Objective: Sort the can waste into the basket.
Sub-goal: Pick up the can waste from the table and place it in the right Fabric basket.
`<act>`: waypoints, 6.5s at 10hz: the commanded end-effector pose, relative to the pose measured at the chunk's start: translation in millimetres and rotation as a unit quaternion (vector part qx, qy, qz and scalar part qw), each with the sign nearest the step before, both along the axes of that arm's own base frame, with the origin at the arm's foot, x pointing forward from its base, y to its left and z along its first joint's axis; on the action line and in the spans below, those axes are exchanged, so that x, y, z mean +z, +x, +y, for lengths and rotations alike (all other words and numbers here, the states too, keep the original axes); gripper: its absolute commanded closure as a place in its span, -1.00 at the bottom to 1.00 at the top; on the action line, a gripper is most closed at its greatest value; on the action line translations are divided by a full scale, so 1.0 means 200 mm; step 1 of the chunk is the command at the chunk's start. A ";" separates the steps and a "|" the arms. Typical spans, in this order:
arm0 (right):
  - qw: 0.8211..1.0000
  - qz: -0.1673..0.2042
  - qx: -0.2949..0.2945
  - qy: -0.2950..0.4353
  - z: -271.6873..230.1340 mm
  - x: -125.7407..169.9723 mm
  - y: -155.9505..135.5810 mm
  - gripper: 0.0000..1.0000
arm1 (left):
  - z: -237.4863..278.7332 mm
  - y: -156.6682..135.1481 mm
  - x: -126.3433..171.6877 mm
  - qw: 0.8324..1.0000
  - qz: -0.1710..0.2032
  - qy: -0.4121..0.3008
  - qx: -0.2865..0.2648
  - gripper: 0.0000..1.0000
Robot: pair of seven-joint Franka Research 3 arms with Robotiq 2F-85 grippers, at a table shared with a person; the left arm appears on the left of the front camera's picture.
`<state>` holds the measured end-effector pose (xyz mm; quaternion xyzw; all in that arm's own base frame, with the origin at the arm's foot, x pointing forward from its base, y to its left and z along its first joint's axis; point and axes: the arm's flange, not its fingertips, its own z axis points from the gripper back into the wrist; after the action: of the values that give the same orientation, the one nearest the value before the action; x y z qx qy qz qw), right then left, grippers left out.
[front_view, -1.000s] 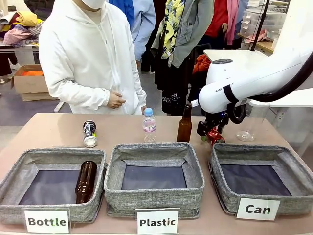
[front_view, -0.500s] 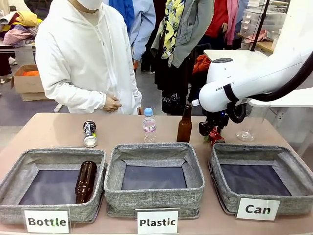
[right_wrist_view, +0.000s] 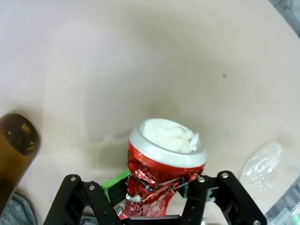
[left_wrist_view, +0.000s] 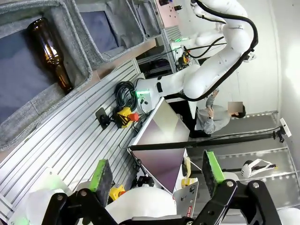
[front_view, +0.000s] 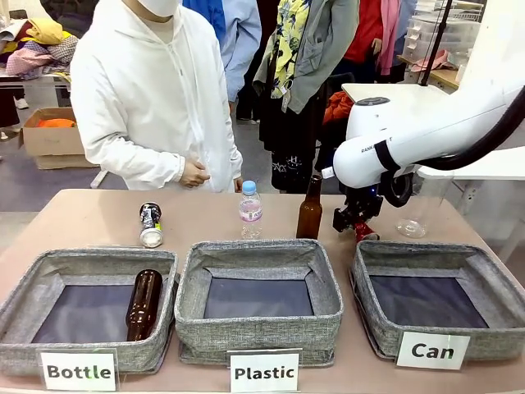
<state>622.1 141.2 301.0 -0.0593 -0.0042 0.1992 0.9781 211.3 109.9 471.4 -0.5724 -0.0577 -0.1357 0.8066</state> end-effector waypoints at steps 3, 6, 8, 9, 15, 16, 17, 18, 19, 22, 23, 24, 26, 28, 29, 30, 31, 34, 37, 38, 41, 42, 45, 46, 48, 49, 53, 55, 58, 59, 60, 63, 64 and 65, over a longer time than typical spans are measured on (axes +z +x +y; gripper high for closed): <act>0.999 -0.018 -0.016 -0.026 0.03 0.02 0.04 1.00 | -0.01 -0.01 0.01 1.000 0.003 -0.009 0.001 -1.00; 0.999 -0.036 -0.016 -0.019 0.03 0.15 0.02 1.00 | -0.01 -0.01 0.01 1.000 0.003 -0.009 0.001 -1.00; 0.998 -0.057 -0.017 -0.026 -0.02 0.45 -0.07 1.00 | -0.01 -0.01 0.01 1.000 0.003 -0.009 0.001 -1.00; 0.998 -0.065 -0.016 -0.020 -0.06 0.63 -0.15 1.00 | -0.01 -0.01 0.01 1.000 0.003 -0.009 0.001 -1.00; 0.972 -0.005 0.218 0.082 -0.33 1.03 -1.04 1.00 | -0.01 -0.01 0.01 1.000 0.003 -0.009 0.001 -1.00; 0.952 0.013 0.291 0.099 -0.43 0.99 -1.12 1.00 | -0.01 -0.01 0.01 1.000 0.003 -0.009 0.001 -1.00; 0.927 0.027 0.358 0.104 -0.50 0.95 -1.17 1.00 | -0.01 -0.01 0.01 1.000 0.003 -0.009 0.001 -1.00; 0.904 0.015 0.419 0.083 -0.55 0.91 -1.19 1.00 | -0.01 -0.01 0.01 1.000 0.003 -0.009 0.001 -1.00; 0.861 0.022 0.505 0.054 -0.56 0.86 -1.22 1.00 | -0.01 -0.01 0.01 1.000 0.003 -0.009 0.001 -1.00; 0.834 0.031 0.548 0.043 -0.59 0.81 -1.22 1.00 | -0.01 -0.01 0.01 1.000 0.003 -0.009 0.001 -1.00; 0.831 0.033 0.553 0.043 -0.58 0.80 -1.22 1.00 | -0.01 -0.01 0.01 1.000 0.003 -0.009 0.001 -1.00; 0.831 0.034 0.553 0.043 -0.58 0.80 -1.22 1.00 | -0.01 -0.01 0.01 1.000 0.003 -0.009 0.001 -1.00; 0.831 0.042 0.552 0.052 -0.57 0.80 -1.19 1.00 | -0.01 -0.01 0.01 1.000 0.003 -0.009 0.001 -1.00; 0.823 0.045 0.564 0.052 -0.56 0.81 -1.20 -0.36 | -0.01 -0.01 0.01 1.000 0.003 -0.009 0.001 -1.00; 0.823 0.044 0.564 0.052 -0.56 0.81 -1.20 -1.00 | -0.01 -0.01 0.01 1.000 0.003 -0.009 0.001 -1.00; 0.823 0.045 0.564 0.052 -0.56 0.80 -1.19 -1.00 | -0.01 -0.01 0.01 1.000 0.003 -0.009 0.001 -1.00; 0.823 0.046 0.563 0.054 -0.56 0.80 -1.19 -1.00 | -0.01 -0.01 0.01 1.000 0.003 -0.009 0.001 -1.00; 0.824 0.044 0.560 0.070 -0.56 0.79 -1.19 -1.00 | -0.01 -0.01 0.01 1.000 0.003 -0.009 0.001 -1.00; 0.843 0.028 0.520 0.135 -0.57 0.80 -1.17 -1.00 | -0.01 -0.01 0.01 1.000 0.003 -0.009 0.001 -1.00; 0.868 0.014 0.459 0.190 -0.57 0.83 -1.17 -1.00 | -0.01 -0.01 0.01 1.000 0.003 -0.009 0.001 -1.00; 0.882 -0.045 0.021 0.469 -0.61 0.94 -1.18 -1.00 | -0.01 -0.01 0.01 1.000 0.003 -0.009 0.001 -1.00; 0.836 -0.038 -0.039 0.546 -0.65 0.97 -1.16 -1.00 | -0.01 -0.01 0.01 1.000 0.003 -0.009 0.001 -1.00; 0.725 -0.007 -0.183 0.665 -0.78 0.95 -1.09 -1.00 | 0.21 -0.18 0.34 0.998 -0.061 -0.020 0.024 -1.00; 0.711 -0.005 -0.200 0.674 -0.81 0.92 -1.08 -1.00 | 0.31 -0.28 0.46 0.996 -0.084 -0.033 0.028 -1.00; 0.692 -0.011 -0.245 0.679 -0.89 0.86 -1.07 -1.00 | 0.45 -0.40 0.56 0.994 -0.099 -0.039 0.027 -1.00; 0.814 0.081 -0.053 0.572 -0.88 0.89 -1.07 -1.00 | 0.48 -0.42 0.55 0.994 -0.096 -0.036 0.041 -1.00; 0.814 0.081 -0.053 0.572 -0.88 0.89 -1.07 -1.00 | 0.38 -0.35 0.52 0.996 -0.079 -0.039 0.021 -1.00; 0.814 0.081 -0.053 0.572 -0.88 0.89 -1.07 -1.00 | 0.23 -0.27 0.46 0.997 -0.067 -0.032 0.019 -1.00; 0.814 0.081 -0.053 0.572 -0.88 0.89 -1.07 -1.00 | -0.14 -0.09 0.28 0.998 -0.014 -0.004 -0.065 -1.00; 0.814 0.081 -0.053 0.572 -0.88 0.89 -1.07 -1.00 | -0.24 -0.05 0.21 0.996 0.009 -0.002 -0.091 -1.00; 0.814 0.081 -0.053 0.572 -0.88 0.89 -1.07 -1.00 | -0.31 -0.03 0.16 0.994 0.021 0.006 -0.106 -1.00; 0.814 0.081 -0.053 0.572 -0.88 0.89 -1.07 -1.00 | -0.34 -0.02 0.13 0.994 0.029 0.011 -0.109 -1.00; 0.814 0.081 -0.053 0.572 -0.88 0.89 -1.07 -1.00 | -0.34 -0.02 0.13 0.994 0.029 0.011 -0.109 -1.00; 0.814 0.081 -0.053 0.572 -0.88 0.89 -1.07 -1.00 | -0.34 -0.02 0.13 0.994 0.029 0.011 -0.109 -1.00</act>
<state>408.4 -31.1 476.3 0.5290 -0.0335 0.1004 0.8420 212.2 40.8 496.2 -0.5657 0.0323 -0.2030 0.7986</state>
